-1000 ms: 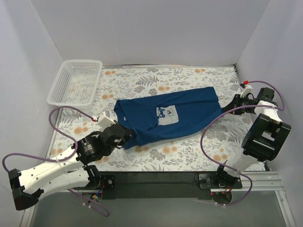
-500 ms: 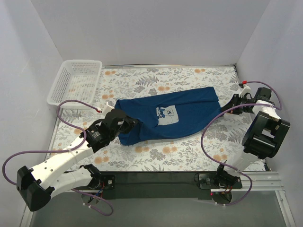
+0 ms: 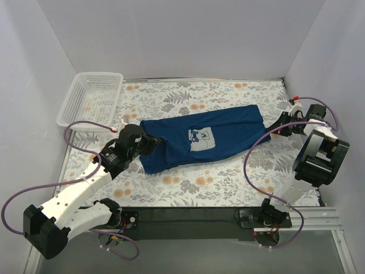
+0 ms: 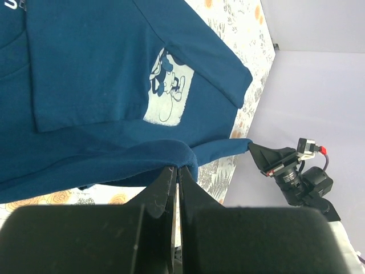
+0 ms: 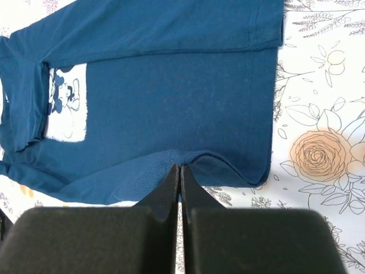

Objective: Fold and stack the t-shirts

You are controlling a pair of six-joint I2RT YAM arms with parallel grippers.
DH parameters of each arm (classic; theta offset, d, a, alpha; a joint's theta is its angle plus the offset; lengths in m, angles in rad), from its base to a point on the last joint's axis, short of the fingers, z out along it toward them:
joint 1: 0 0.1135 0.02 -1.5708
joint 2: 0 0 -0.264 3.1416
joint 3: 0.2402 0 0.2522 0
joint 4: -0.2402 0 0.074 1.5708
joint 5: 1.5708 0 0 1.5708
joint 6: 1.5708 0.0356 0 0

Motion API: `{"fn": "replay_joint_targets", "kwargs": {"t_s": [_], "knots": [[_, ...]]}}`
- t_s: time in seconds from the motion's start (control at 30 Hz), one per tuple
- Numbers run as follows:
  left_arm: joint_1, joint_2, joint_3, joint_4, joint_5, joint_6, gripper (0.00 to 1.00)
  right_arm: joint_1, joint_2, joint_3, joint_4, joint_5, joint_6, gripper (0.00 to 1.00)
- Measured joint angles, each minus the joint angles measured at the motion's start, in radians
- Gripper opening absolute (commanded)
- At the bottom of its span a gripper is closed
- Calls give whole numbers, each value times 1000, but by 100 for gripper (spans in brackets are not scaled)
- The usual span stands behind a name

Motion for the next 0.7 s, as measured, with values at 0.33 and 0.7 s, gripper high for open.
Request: {"fn": "replay_joint_targets", "kwargs": {"t_s": [0.33, 0.7], "knots": [[90, 13, -5, 21, 61, 32, 0, 11, 31, 38, 9, 2, 34, 1], [150, 101, -5, 76, 130, 80, 0, 18, 43, 39, 14, -1, 54, 1]]}}
